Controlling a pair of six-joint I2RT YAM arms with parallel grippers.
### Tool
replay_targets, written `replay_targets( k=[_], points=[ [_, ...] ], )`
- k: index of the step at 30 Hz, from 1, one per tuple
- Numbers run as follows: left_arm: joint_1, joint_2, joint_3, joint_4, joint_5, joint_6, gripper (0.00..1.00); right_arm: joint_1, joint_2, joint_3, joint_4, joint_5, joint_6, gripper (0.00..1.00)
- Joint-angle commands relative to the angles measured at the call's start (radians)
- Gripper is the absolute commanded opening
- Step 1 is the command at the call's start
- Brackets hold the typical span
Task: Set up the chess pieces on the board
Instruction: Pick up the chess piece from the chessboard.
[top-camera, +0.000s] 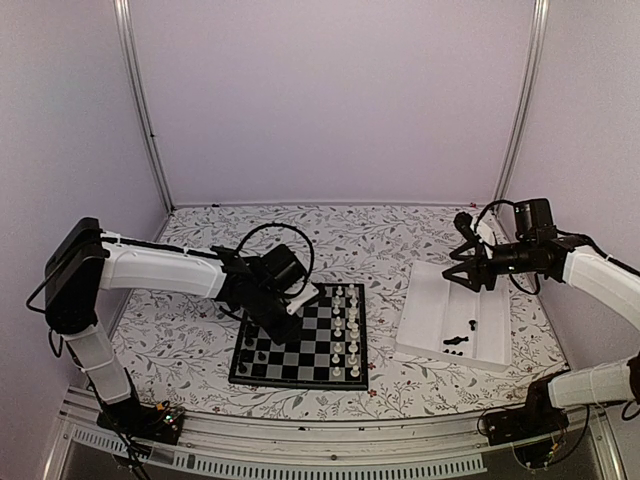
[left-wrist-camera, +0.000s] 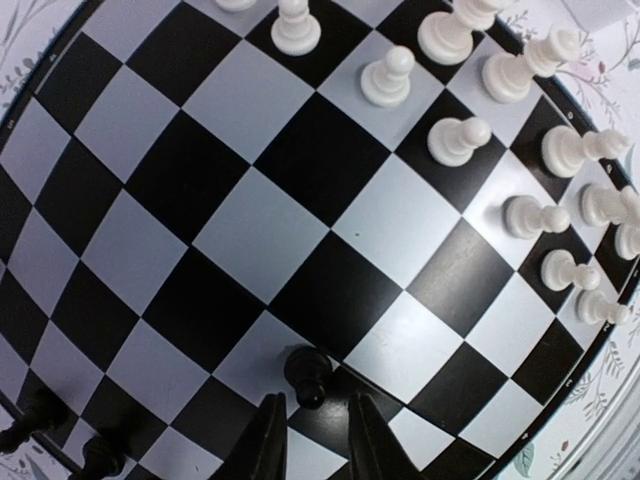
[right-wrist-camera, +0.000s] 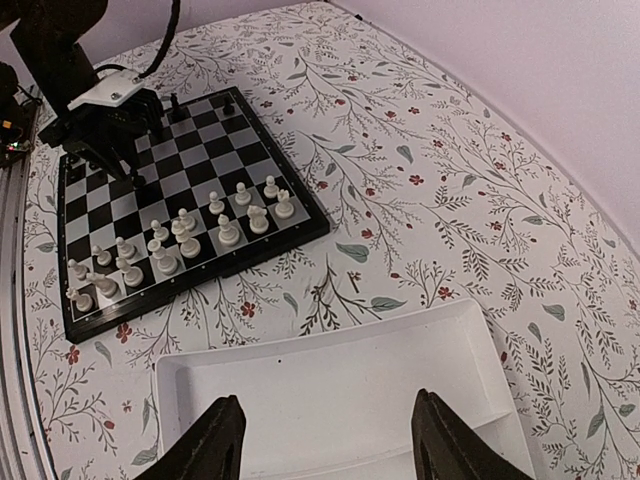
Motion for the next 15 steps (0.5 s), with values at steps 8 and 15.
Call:
replay_targets(
  k=[8, 15],
  points=[
    [-0.011, 0.016, 0.031, 0.042, -0.031, -0.011, 0.14, -0.002, 0.027, -0.006, 0.010, -0.022, -0.007, 0.60],
    [-0.009, -0.029, 0.014, 0.004, -0.037, -0.031, 0.08, -0.001, 0.035, -0.006, 0.003, -0.024, -0.013, 0.60]
  ],
)
